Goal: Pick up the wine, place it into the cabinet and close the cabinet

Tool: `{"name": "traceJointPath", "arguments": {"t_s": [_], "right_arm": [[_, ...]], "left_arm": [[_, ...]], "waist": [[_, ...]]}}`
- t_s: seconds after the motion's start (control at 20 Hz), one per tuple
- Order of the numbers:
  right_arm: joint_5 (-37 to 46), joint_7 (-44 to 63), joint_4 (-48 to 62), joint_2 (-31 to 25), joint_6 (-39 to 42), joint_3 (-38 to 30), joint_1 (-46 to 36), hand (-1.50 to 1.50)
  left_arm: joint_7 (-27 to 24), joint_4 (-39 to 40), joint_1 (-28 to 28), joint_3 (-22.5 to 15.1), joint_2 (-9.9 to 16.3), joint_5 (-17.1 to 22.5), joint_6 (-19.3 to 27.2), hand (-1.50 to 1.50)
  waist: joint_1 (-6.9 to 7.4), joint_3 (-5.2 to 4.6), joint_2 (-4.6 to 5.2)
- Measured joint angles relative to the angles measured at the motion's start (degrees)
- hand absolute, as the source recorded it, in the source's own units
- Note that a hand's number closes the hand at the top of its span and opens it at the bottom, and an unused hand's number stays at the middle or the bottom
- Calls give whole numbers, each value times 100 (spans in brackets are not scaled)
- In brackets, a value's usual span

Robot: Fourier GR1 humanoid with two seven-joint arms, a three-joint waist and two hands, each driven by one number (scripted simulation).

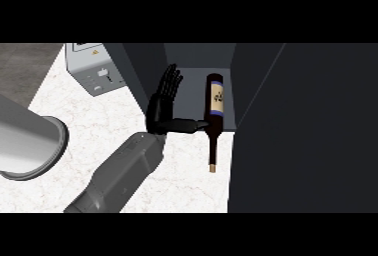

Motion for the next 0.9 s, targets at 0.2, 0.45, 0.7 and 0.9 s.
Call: {"name": "traceJointPath", "arguments": {"t_s": [0.2,0.45,0.7,0.9], "right_arm": [[9,34,-54,12,-11,26,46,-150],[-13,131,-126,-14,-27,40,-2,-150],[-46,152,-125,-14,-39,52,-103,-150],[-116,151,36,-203,122,-44,-265,150]], "left_arm": [[483,-1421,667,-370,445,-202,271,-150],[1077,-3484,1563,-697,1115,-428,855,-150],[1557,-5298,2424,-904,1621,-746,1427,-150],[1821,-6289,3043,-874,1963,-919,1550,-150]], "waist": [[74,19,-42],[80,27,-45],[15,28,-19],[-26,27,-2]]}}
